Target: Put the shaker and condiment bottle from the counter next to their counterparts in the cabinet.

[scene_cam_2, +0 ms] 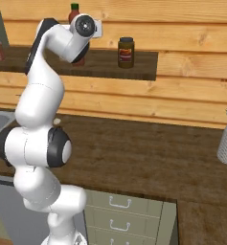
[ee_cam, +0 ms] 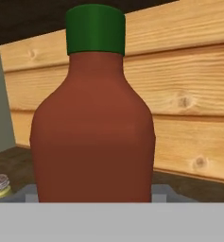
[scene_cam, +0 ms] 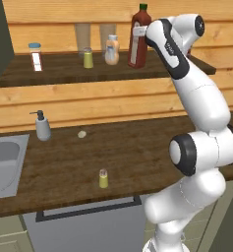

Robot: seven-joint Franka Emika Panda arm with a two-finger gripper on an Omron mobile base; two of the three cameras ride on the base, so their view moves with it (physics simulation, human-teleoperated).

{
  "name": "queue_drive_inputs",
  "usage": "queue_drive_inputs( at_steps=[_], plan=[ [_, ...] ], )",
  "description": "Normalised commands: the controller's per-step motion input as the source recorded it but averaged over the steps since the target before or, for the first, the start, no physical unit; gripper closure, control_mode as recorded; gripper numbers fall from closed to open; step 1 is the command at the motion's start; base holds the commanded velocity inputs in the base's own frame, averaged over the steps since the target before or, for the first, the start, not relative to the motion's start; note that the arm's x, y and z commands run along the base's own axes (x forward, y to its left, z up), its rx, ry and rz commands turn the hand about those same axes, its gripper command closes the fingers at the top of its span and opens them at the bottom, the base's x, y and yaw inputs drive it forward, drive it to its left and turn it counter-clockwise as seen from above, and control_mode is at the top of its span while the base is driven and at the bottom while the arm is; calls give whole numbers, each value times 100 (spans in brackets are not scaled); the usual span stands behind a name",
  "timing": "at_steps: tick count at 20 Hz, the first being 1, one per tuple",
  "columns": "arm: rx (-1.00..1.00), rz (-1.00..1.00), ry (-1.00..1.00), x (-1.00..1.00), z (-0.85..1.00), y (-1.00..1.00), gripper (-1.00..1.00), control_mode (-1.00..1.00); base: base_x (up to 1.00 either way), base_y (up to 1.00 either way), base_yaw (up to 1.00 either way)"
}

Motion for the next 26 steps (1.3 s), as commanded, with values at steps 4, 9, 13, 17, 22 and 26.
queue_drive_inputs(
  at_steps=[4, 9, 13, 17, 22, 26],
  plan=[
    [0, 1, 0, 26, 0, 0, 100, -100, 0, 0, 0],
    [0, 6, -9, 28, -7, 0, 100, -100, 0, 0, 0],
    [0, 7, -8, 24, -12, 0, 100, -100, 0, 0, 0],
    [-4, 7, 1, 31, -32, 2, 100, -100, 0, 0, 0],
    [-4, 7, 5, 39, -15, 16, 100, -100, 0, 0, 0],
    [0, 11, 0, 24, -14, 2, -100, -100, 0, 0, 0]
  ],
)
